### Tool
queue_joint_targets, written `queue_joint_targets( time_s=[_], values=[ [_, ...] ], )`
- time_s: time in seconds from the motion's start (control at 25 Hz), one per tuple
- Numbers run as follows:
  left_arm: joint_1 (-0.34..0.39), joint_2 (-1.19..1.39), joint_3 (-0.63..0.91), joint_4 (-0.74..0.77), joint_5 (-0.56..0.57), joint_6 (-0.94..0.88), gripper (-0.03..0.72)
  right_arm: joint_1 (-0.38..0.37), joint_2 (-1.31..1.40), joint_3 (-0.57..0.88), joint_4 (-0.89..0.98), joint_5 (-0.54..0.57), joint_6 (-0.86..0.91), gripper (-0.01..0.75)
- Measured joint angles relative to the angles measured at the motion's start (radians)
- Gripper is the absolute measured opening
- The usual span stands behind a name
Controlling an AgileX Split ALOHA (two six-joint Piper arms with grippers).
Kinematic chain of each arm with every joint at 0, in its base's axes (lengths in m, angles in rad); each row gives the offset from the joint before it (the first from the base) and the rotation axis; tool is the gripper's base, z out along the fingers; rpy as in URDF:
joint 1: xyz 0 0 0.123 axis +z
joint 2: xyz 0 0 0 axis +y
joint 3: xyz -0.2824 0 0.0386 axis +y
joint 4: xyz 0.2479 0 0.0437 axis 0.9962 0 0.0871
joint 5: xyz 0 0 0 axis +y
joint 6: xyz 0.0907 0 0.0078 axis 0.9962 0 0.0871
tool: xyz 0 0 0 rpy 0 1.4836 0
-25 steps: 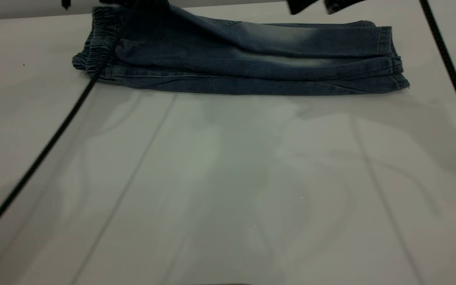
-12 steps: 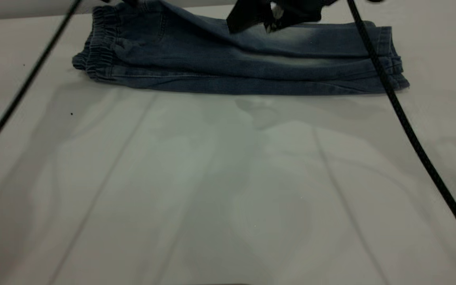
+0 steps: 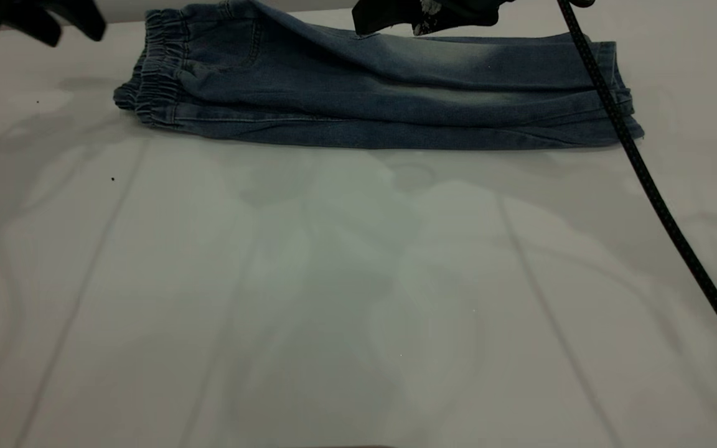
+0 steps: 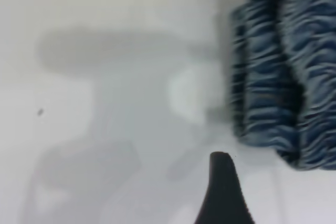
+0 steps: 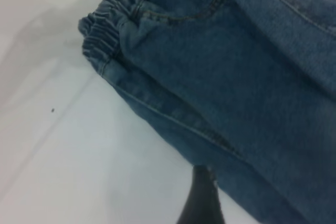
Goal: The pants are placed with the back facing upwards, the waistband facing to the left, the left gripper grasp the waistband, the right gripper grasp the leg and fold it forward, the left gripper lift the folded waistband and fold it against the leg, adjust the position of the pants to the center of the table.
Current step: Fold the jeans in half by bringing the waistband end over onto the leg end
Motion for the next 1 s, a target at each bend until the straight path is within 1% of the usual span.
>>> queue_joint_targets(
  time_s=[0.16,0.28,0.4,0.52,0.68,0.8,0.88,1.0],
  values=[
    [0.006,0.042,0.000,-0.007,-0.004,-0.025,0.456,0.000,0.000,-0.039,-0.034,-0.035,0.048,0.500],
    [0.006,0.081,0.000,-0.034,-0.042,-0.031,0.456,0.000,0.000,-0.068,-0.117,-0.061,0.130,0.489],
    [0.006,0.109,0.000,-0.094,-0.089,-0.032,0.456,0.000,0.000,-0.089,-0.221,-0.073,0.230,0.484],
    [0.007,0.127,-0.003,-0.147,-0.107,-0.028,0.456,0.000,0.000,-0.101,-0.350,-0.073,0.350,0.483],
    [0.007,0.131,-0.007,-0.217,-0.108,0.026,0.456,0.000,0.000,-0.103,-0.545,-0.059,0.526,0.483],
    [0.007,0.131,-0.007,-0.237,-0.107,0.058,0.456,0.000,0.000,-0.103,-0.672,-0.038,0.641,0.483],
    [0.007,0.131,-0.007,-0.240,-0.115,0.063,0.456,0.000,0.000,-0.103,-0.717,-0.035,0.679,0.483],
    [0.006,0.134,-0.007,-0.247,-0.130,0.076,0.456,-0.001,0.000,-0.103,-0.738,-0.034,0.695,0.483]
  ],
)
